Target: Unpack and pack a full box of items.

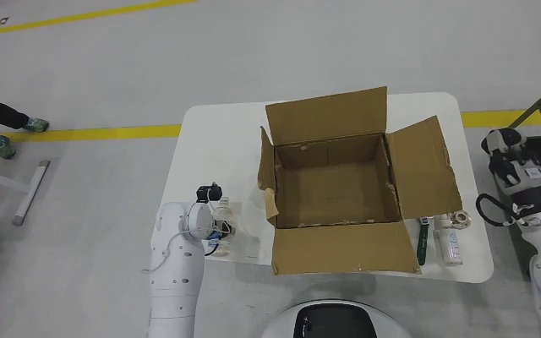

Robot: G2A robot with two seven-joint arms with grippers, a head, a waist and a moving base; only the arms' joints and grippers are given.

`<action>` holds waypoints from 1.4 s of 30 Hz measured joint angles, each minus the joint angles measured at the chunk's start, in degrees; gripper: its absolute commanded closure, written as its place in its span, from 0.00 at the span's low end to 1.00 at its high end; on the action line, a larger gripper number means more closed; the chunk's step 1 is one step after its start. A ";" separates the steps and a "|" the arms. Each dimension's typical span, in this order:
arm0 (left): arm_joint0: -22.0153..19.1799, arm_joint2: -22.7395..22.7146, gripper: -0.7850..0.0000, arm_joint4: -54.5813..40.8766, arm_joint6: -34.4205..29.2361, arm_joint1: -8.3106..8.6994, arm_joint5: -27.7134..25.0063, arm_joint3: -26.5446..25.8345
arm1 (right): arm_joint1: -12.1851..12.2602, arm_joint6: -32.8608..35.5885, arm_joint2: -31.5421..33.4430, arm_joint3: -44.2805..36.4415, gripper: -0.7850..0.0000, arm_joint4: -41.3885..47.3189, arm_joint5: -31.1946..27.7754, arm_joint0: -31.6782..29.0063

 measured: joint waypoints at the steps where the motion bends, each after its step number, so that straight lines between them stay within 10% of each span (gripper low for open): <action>1: -0.01 0.05 1.00 -0.10 0.00 0.05 0.01 0.03 | -0.03 -0.01 -0.04 0.02 1.00 0.49 0.33 -0.14; 10: 0.32 -0.11 1.00 1.17 2.20 0.65 2.07 -1.85 | 0.11 9.88 0.69 5.30 0.95 16.96 2.24 1.56; 16: 0.83 -1.45 1.00 2.26 2.81 1.22 3.24 -6.22 | 0.88 18.65 1.17 10.43 0.53 23.88 -0.06 4.30; 23: -1.11 -2.89 1.00 2.25 3.34 1.50 8.32 -14.21 | 1.22 21.77 -0.24 13.95 0.68 29.26 -1.74 5.10; 27: -3.28 -2.48 1.00 1.62 3.21 1.47 10.41 -16.92 | 1.38 22.82 -1.31 15.15 1.00 30.58 -1.95 5.14; 42: -17.45 -2.74 1.00 -6.16 -2.57 1.43 17.15 -21.66 | 0.98 16.71 -6.53 16.45 1.00 37.78 -4.91 4.07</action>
